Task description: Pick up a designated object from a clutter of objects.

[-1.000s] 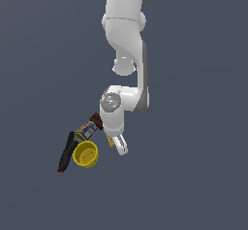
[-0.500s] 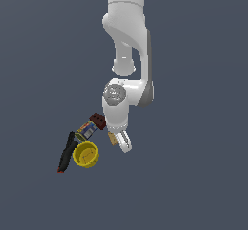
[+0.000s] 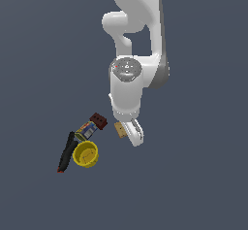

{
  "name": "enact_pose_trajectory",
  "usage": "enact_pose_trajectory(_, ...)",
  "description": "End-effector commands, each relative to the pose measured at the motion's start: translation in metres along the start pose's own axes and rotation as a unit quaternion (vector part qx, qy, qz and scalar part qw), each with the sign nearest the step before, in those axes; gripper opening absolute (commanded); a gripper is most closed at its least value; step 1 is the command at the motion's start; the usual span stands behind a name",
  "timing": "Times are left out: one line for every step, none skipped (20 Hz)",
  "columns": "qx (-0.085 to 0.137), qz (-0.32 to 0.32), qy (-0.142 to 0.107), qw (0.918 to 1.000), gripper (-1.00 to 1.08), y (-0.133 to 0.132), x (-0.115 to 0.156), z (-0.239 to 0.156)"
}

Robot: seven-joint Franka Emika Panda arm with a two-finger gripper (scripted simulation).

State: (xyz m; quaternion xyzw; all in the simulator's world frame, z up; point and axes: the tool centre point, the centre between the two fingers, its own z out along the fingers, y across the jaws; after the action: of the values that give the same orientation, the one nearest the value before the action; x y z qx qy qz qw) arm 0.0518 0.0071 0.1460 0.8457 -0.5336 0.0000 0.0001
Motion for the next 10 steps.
enact_pose_trajectory(0.0, 0.0, 0.001, 1.0, -1.0, -0.007, -0.008, -0.03)
enact_pose_trajectory(0.0, 0.0, 0.001, 1.0, -1.0, -0.01, -0.012, -0.041)
enact_pose_trajectory(0.0, 0.0, 0.001, 1.0, -1.0, -0.012, -0.015, -0.053)
enact_pose_trajectory(0.0, 0.0, 0.001, 1.0, -1.0, -0.015, -0.018, -0.064)
enact_pose_trajectory(0.0, 0.0, 0.001, 1.0, -1.0, -0.018, -0.021, -0.075)
enact_pose_trajectory(0.0, 0.0, 0.001, 1.0, -1.0, -0.021, -0.024, -0.086)
enact_pose_trajectory(0.0, 0.0, 0.001, 1.0, -1.0, -0.023, -0.027, -0.097)
enact_pose_trajectory(0.0, 0.0, 0.001, 1.0, -1.0, -0.026, -0.031, -0.107)
enact_pose_trajectory(0.0, 0.0, 0.001, 1.0, -1.0, -0.029, -0.034, -0.118)
enact_pose_trajectory(0.0, 0.0, 0.001, 1.0, -1.0, -0.032, -0.037, -0.129)
